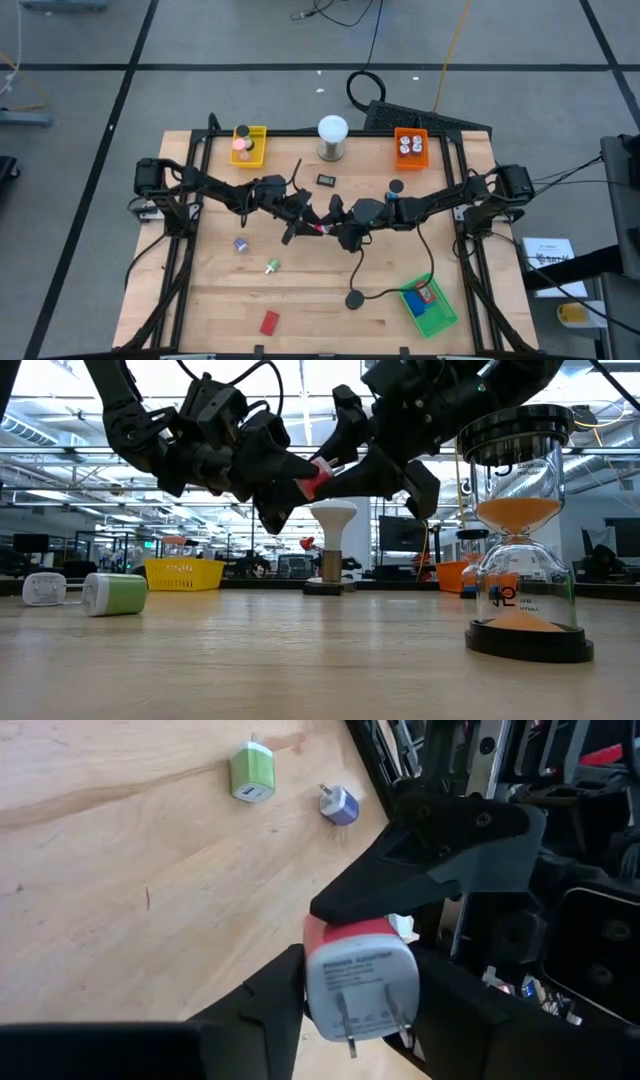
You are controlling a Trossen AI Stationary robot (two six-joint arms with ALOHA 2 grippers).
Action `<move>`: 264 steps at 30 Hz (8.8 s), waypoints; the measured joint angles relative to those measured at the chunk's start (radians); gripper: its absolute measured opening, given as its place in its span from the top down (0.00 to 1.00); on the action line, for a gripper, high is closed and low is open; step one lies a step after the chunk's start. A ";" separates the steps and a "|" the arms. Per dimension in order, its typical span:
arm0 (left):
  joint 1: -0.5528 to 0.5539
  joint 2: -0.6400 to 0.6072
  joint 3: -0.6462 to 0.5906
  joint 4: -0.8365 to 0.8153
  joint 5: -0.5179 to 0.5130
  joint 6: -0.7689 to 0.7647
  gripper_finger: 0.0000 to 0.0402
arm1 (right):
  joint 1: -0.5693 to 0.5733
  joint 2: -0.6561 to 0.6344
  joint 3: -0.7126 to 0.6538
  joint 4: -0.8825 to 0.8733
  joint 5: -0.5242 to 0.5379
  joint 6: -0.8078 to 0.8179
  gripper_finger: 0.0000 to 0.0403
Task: Pick & Place Office items
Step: Put the pink charger adaptor into the orange bin
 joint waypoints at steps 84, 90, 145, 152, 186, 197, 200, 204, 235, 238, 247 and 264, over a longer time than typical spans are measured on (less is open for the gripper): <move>-0.071 -0.002 -0.203 0.114 -0.607 0.224 0.82 | -0.102 0.030 0.150 -1.085 0.084 1.679 0.40; -0.071 -0.002 -0.203 0.105 -0.634 0.233 0.82 | -0.102 0.031 0.150 -1.063 0.085 1.701 0.50; -0.071 -0.001 -0.203 0.113 -0.633 0.276 0.82 | -0.982 -0.358 0.151 -1.325 0.003 1.382 0.65; -0.071 -0.001 -0.203 0.113 -0.632 0.300 0.82 | -0.996 -0.201 0.151 -1.253 -0.022 1.417 0.65; -0.071 -0.001 -0.203 0.111 -0.633 0.302 0.82 | -1.073 -0.137 0.034 -1.060 0.037 1.439 0.65; -0.071 -0.001 -0.203 0.111 -0.633 0.302 0.82 | -1.073 -0.137 0.022 -1.019 0.039 1.415 0.63; -0.071 -0.001 -0.203 0.111 -0.633 0.302 0.82 | -1.073 -0.137 0.022 -1.016 0.039 1.414 0.60; -0.071 -0.001 -0.203 0.110 -0.633 0.301 0.82 | -1.073 -0.137 0.022 -1.016 0.040 1.414 0.56; -0.071 -0.001 -0.203 0.106 -0.633 0.302 0.82 | -1.013 -0.197 0.035 -1.106 0.034 1.359 0.98; -0.071 -0.001 -0.203 0.106 -0.633 0.302 0.82 | -1.018 -0.190 0.035 -1.106 0.033 1.354 0.99; -0.071 -0.001 -0.203 0.106 -0.633 0.301 0.82 | -1.039 -0.163 0.035 -1.086 0.038 1.345 0.97; -0.071 -0.001 -0.203 0.106 -0.633 0.301 0.82 | -1.040 -0.212 0.035 -1.070 0.040 1.270 0.97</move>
